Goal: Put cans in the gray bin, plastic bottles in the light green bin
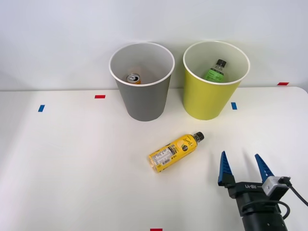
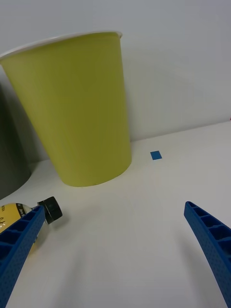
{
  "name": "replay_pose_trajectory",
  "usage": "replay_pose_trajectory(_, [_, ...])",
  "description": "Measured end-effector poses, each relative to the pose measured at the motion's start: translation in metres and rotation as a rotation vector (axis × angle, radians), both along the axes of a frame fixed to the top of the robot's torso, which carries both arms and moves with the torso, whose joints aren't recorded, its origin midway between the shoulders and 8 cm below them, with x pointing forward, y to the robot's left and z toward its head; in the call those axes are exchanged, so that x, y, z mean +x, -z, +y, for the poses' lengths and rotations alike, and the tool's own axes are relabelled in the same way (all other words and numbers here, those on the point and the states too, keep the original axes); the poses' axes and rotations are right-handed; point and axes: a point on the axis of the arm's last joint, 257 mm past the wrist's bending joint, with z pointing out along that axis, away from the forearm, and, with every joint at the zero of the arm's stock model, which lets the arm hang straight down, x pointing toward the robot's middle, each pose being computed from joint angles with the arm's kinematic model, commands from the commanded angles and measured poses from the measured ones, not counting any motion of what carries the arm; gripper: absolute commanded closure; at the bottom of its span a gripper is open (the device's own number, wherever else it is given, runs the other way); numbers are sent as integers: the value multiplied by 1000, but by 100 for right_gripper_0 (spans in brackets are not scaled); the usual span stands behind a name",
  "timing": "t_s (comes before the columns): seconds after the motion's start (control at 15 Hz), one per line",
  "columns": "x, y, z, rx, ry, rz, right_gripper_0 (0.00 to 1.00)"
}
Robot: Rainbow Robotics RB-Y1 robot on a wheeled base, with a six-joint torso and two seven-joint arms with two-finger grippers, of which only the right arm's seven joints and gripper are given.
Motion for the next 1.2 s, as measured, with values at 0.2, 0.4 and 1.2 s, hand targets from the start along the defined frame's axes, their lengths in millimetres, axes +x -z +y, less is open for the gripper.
replay_pose_trajectory(0.2, [-10,1,15,-26,-31,-41,0])
replay_pose_trajectory(0.4, [-38,8,23,-139,-46,-49,0])
replay_pose_trajectory(1.2, [-132,30,32,-202,-33,28,0])
